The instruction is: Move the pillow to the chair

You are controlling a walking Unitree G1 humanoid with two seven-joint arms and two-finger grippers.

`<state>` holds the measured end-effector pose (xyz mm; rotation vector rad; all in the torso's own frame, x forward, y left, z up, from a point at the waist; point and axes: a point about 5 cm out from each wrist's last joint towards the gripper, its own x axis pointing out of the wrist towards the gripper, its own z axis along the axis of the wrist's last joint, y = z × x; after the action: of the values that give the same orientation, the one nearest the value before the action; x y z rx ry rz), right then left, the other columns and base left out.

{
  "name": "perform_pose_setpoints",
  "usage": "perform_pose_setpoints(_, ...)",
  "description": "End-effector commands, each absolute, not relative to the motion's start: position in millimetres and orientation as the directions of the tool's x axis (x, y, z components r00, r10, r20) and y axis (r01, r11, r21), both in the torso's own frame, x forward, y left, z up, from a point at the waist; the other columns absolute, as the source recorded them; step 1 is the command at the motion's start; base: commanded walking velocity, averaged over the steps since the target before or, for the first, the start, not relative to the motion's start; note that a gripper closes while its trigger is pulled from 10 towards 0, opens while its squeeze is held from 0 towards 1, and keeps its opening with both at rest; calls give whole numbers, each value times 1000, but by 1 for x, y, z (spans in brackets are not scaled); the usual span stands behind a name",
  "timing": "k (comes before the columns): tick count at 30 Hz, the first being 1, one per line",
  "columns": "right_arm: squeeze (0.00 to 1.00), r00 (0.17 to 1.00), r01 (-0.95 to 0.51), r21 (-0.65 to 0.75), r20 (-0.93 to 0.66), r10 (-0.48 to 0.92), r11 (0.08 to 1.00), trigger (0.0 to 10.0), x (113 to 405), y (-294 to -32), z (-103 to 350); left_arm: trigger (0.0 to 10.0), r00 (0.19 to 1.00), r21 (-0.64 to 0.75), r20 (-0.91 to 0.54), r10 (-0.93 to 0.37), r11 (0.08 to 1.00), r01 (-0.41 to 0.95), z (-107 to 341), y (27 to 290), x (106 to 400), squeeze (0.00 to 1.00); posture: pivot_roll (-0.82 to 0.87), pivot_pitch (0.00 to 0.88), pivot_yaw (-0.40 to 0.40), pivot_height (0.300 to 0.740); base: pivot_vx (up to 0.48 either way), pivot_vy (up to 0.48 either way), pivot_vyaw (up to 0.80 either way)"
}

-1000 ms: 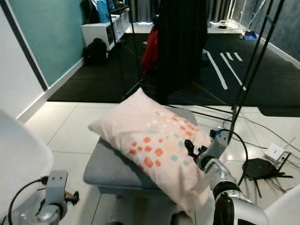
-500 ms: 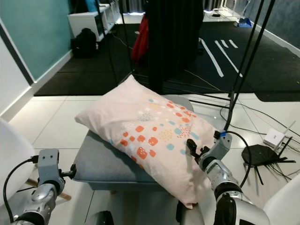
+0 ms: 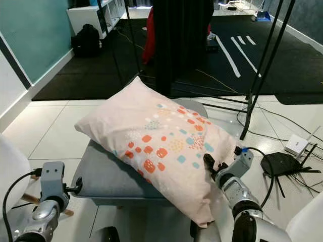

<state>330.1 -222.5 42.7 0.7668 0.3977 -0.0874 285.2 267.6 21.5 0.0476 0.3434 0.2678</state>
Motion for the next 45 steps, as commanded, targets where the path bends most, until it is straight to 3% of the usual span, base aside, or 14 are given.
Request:
perform_pose_setpoints(1, 0, 892, 280, 667, -446, 69, 691, 10000, 321, -217, 28, 10000, 906, 114, -322, 276, 961, -253, 21, 275, 281, 0, -23, 134, 10, 465, 0, 0, 0)
perform_pose_setpoints(9, 0, 891, 255, 693, -439, 114, 675, 10000, 318, -209, 25, 10000, 911, 128, -309, 273, 961, -245, 23, 278, 280, 0, 1, 135, 15, 435, 0, 0, 0)
perform_pose_setpoints(17, 0, 877, 283, 764, -451, 166, 580, 10000, 306, -198, 10, 10000, 923, 149, -277, 267, 961, -234, 29, 282, 281, 0, 50, 138, 19, 390, 0, 0, 0)
perform_pose_setpoints(25, 0, 842, 342, 731, -517, 152, 590, 10000, 298, -192, -1, 10000, 927, 168, -261, 270, 958, -232, 33, 289, 278, 0, 90, 151, 37, 365, 0, 0, 0)
perform_pose_setpoints(33, 0, 838, 347, 719, -527, 145, 602, 10000, 296, -190, -3, 10000, 934, 188, -238, 266, 956, -224, 37, 294, 276, 0, 125, 166, 57, 365, 0, 0, 0)
perform_pose_setpoints(38, 0, 872, 308, 785, -459, 171, 538, 10000, 303, -186, 4, 10000, 943, 209, -213, 256, 955, -212, 43, 299, 276, 0, 149, 180, 71, 365, 0, 0, 0)
perform_pose_setpoints(45, 0, 866, 295, 776, -464, 188, 558, 10000, 303, -183, 3, 10000, 945, 211, -205, 256, 954, -213, 45, 301, 275, 0, 147, 187, 79, 365, 0, 0, 0)
